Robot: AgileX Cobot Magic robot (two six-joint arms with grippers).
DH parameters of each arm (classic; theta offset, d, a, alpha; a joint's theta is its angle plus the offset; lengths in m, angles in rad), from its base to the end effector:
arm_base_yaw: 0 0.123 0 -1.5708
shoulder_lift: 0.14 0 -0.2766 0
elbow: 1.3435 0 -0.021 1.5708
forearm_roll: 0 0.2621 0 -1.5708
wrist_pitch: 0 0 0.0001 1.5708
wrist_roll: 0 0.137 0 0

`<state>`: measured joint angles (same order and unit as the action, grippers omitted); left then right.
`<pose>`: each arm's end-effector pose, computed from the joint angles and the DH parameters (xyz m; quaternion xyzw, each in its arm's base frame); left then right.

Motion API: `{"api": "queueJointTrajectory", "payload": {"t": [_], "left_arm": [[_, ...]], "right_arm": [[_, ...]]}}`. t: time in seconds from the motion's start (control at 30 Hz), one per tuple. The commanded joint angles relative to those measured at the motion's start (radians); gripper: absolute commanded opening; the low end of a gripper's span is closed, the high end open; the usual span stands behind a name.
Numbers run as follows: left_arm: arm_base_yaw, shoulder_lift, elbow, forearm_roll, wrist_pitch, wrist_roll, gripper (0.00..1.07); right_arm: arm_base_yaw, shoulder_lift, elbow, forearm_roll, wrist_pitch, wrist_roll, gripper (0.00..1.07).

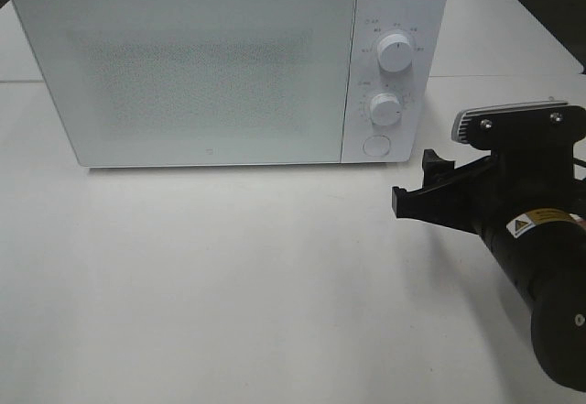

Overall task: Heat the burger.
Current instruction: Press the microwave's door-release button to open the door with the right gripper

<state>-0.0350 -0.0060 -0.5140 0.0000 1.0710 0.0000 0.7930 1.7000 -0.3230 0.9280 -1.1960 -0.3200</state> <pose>0.0516 -0.0018 0.2654 0.0149 0.8505 -0.0092 0.5256 0.2508 0.1092 0.1166 -0.0084 0.7736 -0.0511 0.6316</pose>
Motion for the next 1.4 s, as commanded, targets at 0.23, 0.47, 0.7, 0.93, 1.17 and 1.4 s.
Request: {"api": "queueJointTrajectory", "payload": {"t": [0.23,0.47,0.7,0.93,1.17,1.4], "left_arm": [[0.004,-0.015,-0.001,-0.008,-0.002,-0.006,0.98],[0.004,-0.015,-0.001,-0.008,-0.002,-0.006,0.98],[0.004,-0.015,-0.001,-0.008,-0.002,-0.006,0.98],[0.004,-0.015,-0.001,-0.008,-0.002,-0.006,0.98],[0.004,-0.015,-0.001,-0.008,-0.002,-0.006,0.98],[0.004,-0.015,-0.001,-0.008,-0.002,-0.006,0.98]], "right_arm": [[0.001,0.011,-0.005,-0.039,-0.019,0.004,0.66],[0.001,0.011,-0.005,-0.056,-0.031,0.037,0.66],[0.001,0.011,-0.005,-0.056,-0.036,0.044,0.66],[0.001,0.011,-0.005,-0.056,-0.034,0.229,0.61],[0.001,0.011,-0.005,-0.056,-0.015,0.766,0.43],[0.001,0.011,-0.005,-0.076,0.070,1.270,0.23]]}}
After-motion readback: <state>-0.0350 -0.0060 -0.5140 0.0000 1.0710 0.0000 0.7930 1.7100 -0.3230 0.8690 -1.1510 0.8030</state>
